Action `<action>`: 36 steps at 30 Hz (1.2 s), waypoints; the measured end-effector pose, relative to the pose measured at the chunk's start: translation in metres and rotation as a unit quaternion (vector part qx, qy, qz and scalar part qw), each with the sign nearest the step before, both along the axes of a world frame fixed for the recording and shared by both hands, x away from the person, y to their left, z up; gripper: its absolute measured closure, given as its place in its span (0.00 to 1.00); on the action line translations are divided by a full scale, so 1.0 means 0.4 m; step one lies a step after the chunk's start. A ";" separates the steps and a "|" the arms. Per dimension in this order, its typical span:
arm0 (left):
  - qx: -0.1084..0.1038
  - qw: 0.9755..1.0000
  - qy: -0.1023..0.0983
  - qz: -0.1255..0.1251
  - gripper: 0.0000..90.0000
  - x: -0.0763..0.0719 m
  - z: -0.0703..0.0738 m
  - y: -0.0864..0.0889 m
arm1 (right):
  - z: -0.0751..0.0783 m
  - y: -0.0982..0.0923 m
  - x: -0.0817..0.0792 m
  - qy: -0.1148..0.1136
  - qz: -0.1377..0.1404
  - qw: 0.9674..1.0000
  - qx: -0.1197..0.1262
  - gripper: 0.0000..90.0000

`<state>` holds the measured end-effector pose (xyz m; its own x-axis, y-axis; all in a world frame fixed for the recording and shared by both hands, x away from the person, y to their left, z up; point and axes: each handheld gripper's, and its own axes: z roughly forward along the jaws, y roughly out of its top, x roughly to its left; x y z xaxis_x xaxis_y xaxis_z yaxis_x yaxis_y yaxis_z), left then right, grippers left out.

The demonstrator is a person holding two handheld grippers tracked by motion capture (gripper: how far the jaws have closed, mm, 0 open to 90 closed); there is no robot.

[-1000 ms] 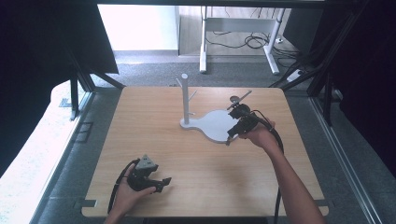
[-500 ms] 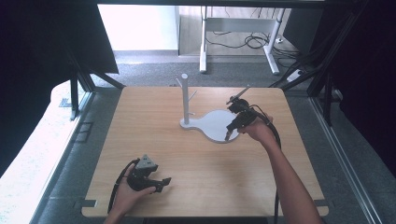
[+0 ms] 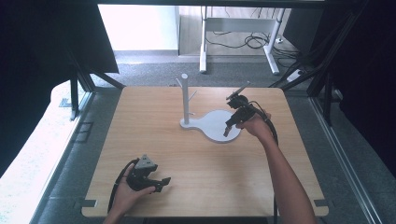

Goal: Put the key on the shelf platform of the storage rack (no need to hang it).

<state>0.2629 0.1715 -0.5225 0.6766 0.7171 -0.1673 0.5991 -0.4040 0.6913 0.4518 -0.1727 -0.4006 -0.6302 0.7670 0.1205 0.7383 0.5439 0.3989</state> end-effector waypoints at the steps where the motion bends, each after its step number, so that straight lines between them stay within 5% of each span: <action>1: 0.000 1.000 0.000 0.000 0.25 0.000 0.000 0.000 | -0.001 0.000 0.003 0.001 -0.002 1.000 0.001 0.99; 36: -0.001 1.000 0.000 0.001 0.25 0.001 0.004 0.010 | -0.075 0.060 0.141 0.021 -0.014 0.999 -0.026 0.99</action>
